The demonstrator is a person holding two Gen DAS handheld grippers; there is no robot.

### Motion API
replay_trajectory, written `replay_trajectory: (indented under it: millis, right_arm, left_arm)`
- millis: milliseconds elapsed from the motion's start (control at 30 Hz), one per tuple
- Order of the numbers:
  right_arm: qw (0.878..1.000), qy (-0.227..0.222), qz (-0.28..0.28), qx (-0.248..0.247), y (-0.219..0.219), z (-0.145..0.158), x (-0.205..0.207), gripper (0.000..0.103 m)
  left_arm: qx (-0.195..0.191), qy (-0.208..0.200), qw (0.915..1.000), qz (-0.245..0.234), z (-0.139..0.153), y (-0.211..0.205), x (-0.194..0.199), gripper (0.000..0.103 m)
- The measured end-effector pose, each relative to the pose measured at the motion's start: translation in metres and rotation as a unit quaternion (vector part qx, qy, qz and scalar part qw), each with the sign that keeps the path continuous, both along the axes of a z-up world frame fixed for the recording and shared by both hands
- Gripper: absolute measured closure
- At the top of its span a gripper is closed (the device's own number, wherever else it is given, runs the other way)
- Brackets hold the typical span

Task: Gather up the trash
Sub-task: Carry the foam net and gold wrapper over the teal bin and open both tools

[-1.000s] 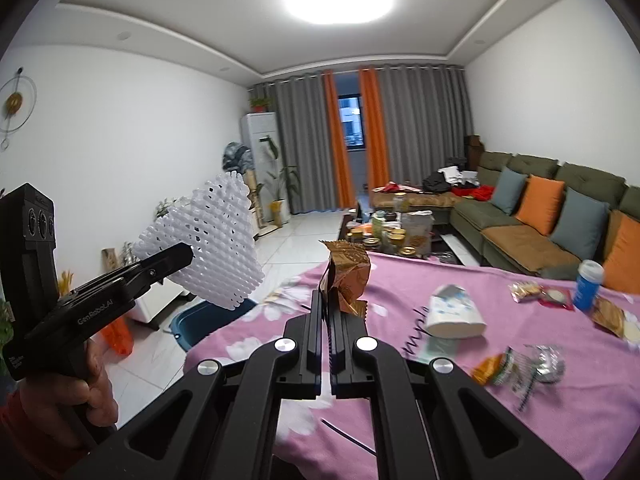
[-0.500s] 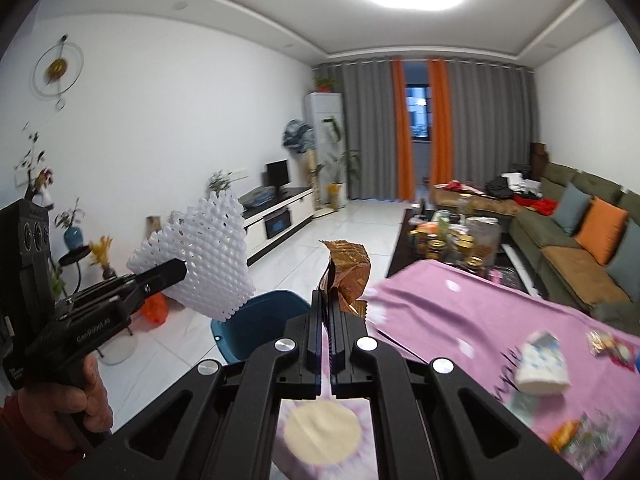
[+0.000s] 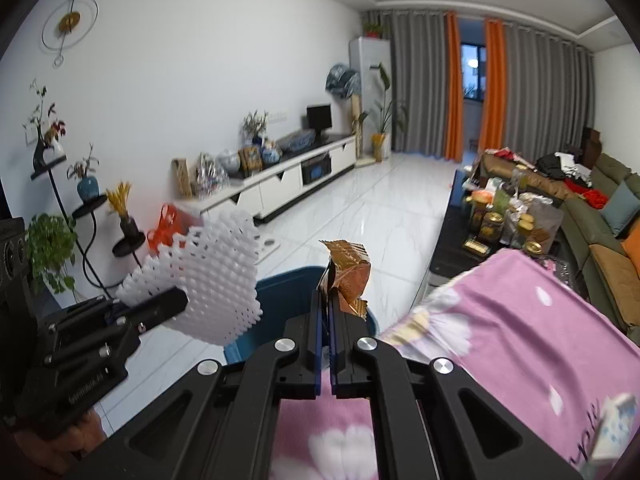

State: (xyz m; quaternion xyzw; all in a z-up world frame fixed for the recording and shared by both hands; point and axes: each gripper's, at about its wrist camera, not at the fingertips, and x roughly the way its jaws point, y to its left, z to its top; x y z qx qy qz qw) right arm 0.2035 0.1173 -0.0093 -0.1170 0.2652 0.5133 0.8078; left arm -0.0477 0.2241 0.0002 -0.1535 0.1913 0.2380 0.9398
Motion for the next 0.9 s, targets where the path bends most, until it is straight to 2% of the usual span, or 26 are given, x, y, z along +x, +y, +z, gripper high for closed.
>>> replay_trajectory:
  millis: [133, 167, 400, 633, 900]
  right_arm:
    - [0.999, 0.016, 0.014, -0.029, 0.035, -0.017, 0.012, 0.101]
    - [0.999, 0.018, 0.018, -0.034, 0.042, -0.019, 0.013, 0.101]
    - [0.995, 0.043, 0.047, -0.079, 0.094, -0.043, 0.023, 0.101]
    - [0.988, 0.074, 0.061, -0.119, 0.13, -0.069, 0.031, 0.101]
    - [0.979, 0.091, 0.075, -0.168, 0.154, -0.091, 0.034, 0.098]
  left_arm:
    - [-0.028, 0.022, 0.9993, 0.008, -0.028, 0.02, 0.034, 0.092]
    - [-0.032, 0.025, 0.9991, 0.011, -0.03, 0.018, 0.052, 0.092]
    - [-0.066, 0.052, 0.9959, 0.032, -0.078, 0.062, 0.094, 0.092]
    - [-0.097, 0.078, 0.9909, 0.051, -0.117, 0.098, 0.126, 0.092]
    - [-0.124, 0.096, 0.9858, 0.059, -0.152, 0.125, 0.139, 0.091]
